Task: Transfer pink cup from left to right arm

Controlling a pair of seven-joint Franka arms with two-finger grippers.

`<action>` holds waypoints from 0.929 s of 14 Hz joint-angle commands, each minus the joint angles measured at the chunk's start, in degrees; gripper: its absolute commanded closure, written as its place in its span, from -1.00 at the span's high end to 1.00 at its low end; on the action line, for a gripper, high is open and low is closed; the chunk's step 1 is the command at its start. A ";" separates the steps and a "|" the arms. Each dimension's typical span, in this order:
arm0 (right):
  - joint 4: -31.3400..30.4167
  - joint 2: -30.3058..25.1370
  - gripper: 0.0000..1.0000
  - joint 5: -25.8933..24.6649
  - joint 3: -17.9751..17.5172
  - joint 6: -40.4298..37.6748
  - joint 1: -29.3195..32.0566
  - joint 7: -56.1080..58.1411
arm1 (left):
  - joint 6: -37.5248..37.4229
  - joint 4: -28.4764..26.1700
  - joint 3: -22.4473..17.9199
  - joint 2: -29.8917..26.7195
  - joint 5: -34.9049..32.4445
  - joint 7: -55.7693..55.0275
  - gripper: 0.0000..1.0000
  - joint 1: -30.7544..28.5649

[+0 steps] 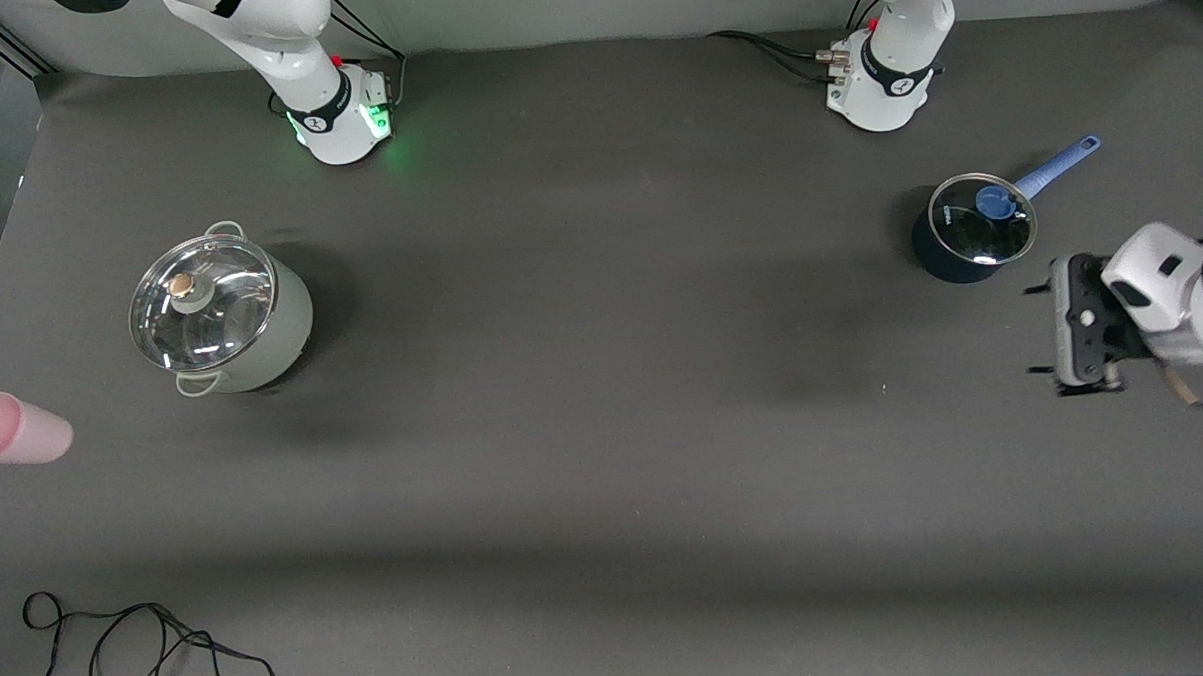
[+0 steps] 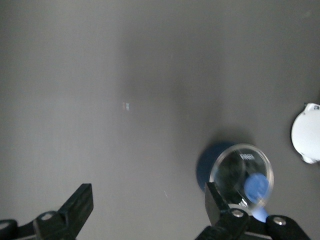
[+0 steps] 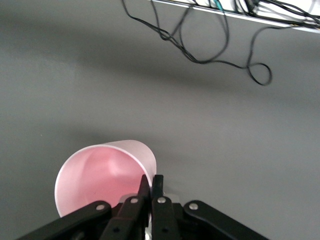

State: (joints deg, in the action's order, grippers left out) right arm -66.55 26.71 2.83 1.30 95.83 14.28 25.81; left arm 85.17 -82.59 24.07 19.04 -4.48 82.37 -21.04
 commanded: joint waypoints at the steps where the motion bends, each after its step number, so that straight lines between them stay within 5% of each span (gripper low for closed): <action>1: -6.38 1.31 -1.00 1.74 -0.07 8.11 -1.26 0.64 | -2.37 -1.08 -0.43 -4.35 -4.56 -12.01 1.00 -0.93; 8: -10.62 12.02 -1.00 1.65 -0.24 23.41 -1.88 2.22 | -4.40 2.43 -0.25 -4.72 -3.61 -63.22 1.00 -3.22; 13: -10.62 16.61 -1.00 1.74 -0.24 27.12 -1.97 2.14 | -0.89 2.44 0.10 -4.10 0.07 -87.87 1.00 -2.43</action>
State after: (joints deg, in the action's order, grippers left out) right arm -77.87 42.63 3.48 1.02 122.05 12.27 26.50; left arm 83.00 -80.86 24.24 14.73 -6.85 3.56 -24.00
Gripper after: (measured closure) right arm 0.969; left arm 0.000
